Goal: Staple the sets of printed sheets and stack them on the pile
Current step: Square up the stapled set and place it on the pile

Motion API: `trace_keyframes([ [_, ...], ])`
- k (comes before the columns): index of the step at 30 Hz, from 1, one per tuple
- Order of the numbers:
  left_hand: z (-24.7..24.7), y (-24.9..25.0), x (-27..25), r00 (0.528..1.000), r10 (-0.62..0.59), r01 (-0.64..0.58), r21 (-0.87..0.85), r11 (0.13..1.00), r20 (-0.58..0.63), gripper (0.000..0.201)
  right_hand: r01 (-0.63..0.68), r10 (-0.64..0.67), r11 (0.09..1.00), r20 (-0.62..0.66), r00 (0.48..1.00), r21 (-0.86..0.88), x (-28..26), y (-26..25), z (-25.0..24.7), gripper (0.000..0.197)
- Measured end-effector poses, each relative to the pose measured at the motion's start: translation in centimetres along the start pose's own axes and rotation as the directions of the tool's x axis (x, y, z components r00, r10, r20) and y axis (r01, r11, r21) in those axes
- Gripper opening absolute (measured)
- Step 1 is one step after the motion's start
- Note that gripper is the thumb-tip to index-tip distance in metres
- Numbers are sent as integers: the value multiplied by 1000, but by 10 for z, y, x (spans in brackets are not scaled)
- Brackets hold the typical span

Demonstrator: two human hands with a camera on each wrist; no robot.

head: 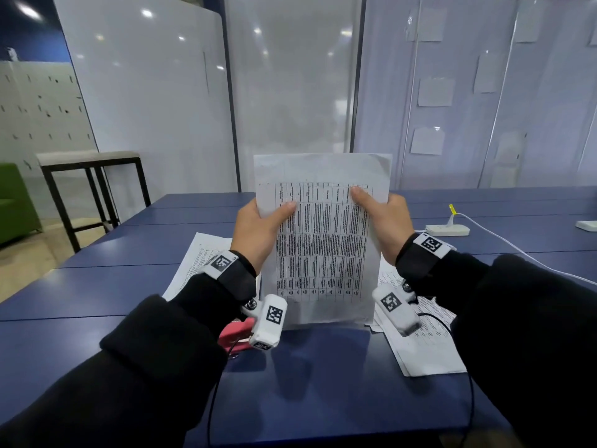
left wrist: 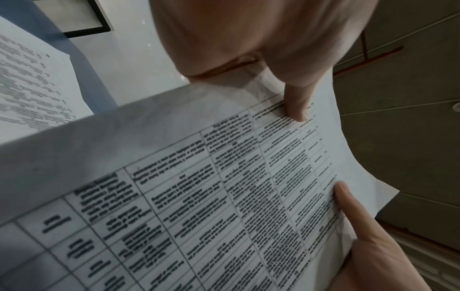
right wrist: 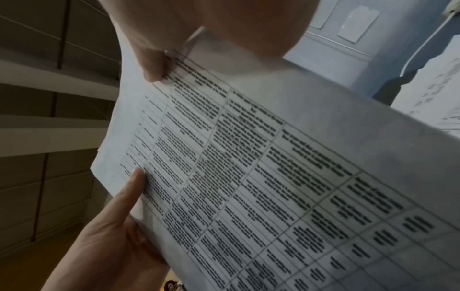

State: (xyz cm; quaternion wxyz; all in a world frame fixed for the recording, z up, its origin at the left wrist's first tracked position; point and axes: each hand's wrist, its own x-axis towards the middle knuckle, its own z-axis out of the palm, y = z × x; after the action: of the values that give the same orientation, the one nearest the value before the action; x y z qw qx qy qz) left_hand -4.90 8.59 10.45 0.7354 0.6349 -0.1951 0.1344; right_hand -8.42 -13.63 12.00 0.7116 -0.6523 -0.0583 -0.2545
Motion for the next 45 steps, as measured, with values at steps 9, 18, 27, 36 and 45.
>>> trace_keyframes([
  [9,1,-18,-10,999,-40,41,14,999,-10,27,-37,37,999,2,999,-17,-9,18,-8,27],
  [18,2,-25,-14,997,-76,76,-24,997,0,30,-51,51,999,2,999,-8,-11,22,-10,30],
  [27,-1,-36,-23,995,-94,94,15,995,19,24,-60,61,998,20,998,-12,-18,26,-11,37],
  [36,0,-40,-26,993,-119,118,22,993,24,20,-63,63,998,-4,998,-25,-18,28,-11,27],
  [45,3,-37,-30,991,-134,133,40,990,27,10,-78,77,996,-30,997,-45,-18,26,-12,27],
])
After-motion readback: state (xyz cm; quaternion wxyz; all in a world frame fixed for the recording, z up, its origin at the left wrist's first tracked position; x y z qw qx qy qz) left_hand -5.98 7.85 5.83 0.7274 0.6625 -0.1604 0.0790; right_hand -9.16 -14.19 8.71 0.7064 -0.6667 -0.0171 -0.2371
